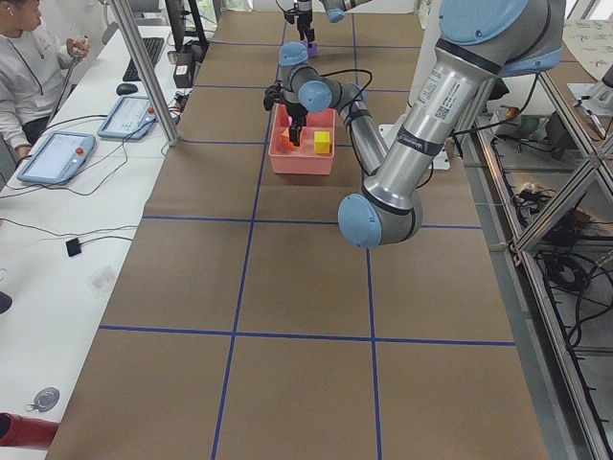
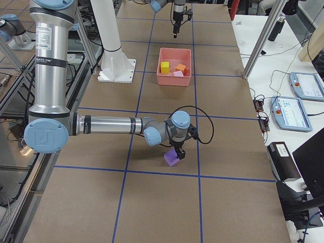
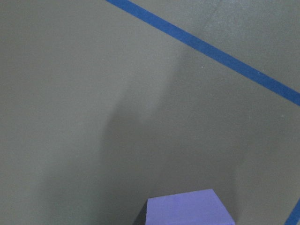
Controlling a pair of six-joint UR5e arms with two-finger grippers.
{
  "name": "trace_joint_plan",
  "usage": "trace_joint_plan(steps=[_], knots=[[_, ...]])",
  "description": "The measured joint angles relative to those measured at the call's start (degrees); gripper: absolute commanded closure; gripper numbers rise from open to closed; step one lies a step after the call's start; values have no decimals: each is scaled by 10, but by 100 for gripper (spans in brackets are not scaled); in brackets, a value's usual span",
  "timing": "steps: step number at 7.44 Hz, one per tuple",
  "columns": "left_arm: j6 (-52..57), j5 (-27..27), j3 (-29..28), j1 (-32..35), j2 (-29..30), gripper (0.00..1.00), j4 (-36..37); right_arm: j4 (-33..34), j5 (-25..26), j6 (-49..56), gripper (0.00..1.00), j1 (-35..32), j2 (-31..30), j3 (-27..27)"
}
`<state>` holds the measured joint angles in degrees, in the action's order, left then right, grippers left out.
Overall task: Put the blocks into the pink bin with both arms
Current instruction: 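Hold the left gripper above the bin edge while the right gripper approaches the purple cube, then grasp the purple cube with the right gripper while the left gripper withdraws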
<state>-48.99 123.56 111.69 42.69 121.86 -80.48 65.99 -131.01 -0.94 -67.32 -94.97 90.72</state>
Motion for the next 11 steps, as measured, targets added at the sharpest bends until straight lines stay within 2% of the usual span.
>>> trace_joint_plan(steps=[5,6,7,8,10,11], knots=[[-1,0,1,-1,-9,0,-3,-1,21,52,1,16,-2,-18],[0,0,0,-1,-9,0,-4,-2,21,54,31,23,-3,-22],[1,-1,-1,-1,-10,0,-4,-2,22,53,84,28,-3,-25],[2,-2,-3,-1,-10,0,-4,-1,22,51,100,30,-3,-27],[23,-1,-2,7,-16,0,-2,8,18,43,100,31,14,-25],[68,3,0,26,-36,0,-1,30,14,29,100,31,38,-20]])
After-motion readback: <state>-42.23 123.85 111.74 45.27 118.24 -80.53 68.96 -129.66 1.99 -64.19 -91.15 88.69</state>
